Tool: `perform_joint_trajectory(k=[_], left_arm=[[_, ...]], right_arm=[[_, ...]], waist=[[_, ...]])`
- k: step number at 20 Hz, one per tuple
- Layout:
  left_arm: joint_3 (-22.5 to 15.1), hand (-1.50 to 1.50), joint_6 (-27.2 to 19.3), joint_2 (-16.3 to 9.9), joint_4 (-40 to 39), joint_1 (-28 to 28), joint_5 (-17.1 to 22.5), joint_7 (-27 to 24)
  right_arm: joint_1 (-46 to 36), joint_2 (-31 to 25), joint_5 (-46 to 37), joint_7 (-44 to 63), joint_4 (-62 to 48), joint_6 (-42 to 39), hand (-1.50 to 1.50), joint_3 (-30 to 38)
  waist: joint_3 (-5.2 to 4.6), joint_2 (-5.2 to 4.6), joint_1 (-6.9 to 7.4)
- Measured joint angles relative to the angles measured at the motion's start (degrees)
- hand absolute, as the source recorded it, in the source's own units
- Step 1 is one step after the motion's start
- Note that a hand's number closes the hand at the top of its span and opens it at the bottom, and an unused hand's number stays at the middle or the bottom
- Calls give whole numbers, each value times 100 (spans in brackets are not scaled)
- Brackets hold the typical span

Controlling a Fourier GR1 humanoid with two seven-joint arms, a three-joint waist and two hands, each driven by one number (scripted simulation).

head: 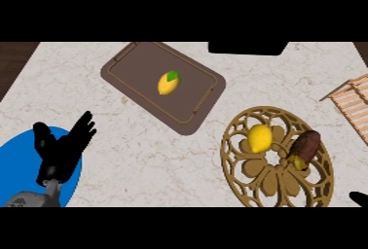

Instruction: Pick the sweet potato from the placemat and place it in the tiered shelf

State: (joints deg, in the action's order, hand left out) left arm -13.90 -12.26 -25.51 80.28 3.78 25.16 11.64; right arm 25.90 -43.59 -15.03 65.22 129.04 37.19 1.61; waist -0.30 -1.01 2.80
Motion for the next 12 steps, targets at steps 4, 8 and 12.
perform_joint_trajectory(k=[4,8,12], left_arm=[[-44,0,-33,85,-50,87,-67,25],[-83,0,-43,161,-89,155,-111,62],[-49,0,21,156,-159,178,-127,29]], right_arm=[[-508,-52,-87,447,-342,-292,-150,-87],[-1053,-65,5,680,-776,-536,-150,-259],[-1523,114,-87,751,-1255,-678,-150,-617]], waist=[[4,-1,56],[10,2,96],[12,9,114]])
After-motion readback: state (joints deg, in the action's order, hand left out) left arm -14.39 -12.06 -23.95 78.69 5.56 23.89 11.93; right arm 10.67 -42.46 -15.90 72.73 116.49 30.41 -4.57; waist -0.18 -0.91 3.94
